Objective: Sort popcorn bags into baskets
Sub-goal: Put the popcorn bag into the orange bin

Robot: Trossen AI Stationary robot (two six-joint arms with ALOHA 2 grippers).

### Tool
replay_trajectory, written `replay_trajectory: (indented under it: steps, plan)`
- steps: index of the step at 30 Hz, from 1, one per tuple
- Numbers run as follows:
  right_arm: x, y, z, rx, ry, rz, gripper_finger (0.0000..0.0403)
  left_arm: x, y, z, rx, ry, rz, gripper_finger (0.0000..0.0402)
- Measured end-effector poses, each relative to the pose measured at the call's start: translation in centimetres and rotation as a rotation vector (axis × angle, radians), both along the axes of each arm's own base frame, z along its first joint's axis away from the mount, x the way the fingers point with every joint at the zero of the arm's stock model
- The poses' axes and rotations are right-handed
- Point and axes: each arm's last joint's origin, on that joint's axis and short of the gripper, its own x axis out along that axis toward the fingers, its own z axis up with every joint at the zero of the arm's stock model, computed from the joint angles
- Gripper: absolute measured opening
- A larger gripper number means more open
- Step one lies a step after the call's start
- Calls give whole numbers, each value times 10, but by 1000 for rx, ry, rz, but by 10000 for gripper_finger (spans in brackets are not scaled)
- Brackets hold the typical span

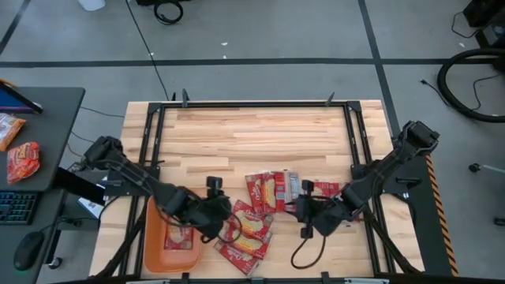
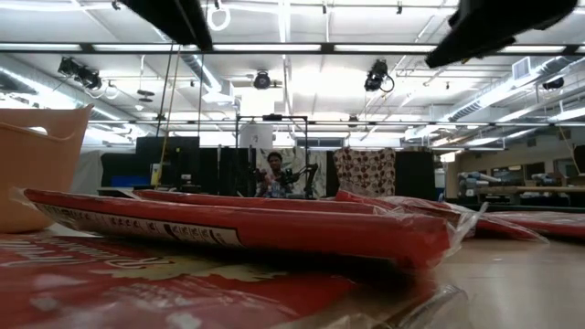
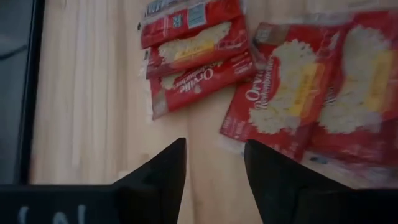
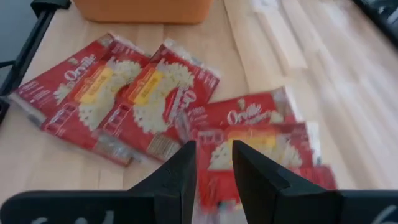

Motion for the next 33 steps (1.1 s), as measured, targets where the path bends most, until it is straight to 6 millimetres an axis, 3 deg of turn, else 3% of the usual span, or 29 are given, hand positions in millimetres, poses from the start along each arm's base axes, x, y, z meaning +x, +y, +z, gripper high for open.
replay_trajectory:
  steps: [8,16,33]
  plan:
    - [-15,2,-12,66,45,-100,109,31,-14,-55,48,161,-157,235]
    - [-16,5,-11,86,25,-112,109,39,-21,-98,80,297,-183,226]
    - [-14,1,-11,48,14,-126,109,41,-35,-96,-100,311,-191,205]
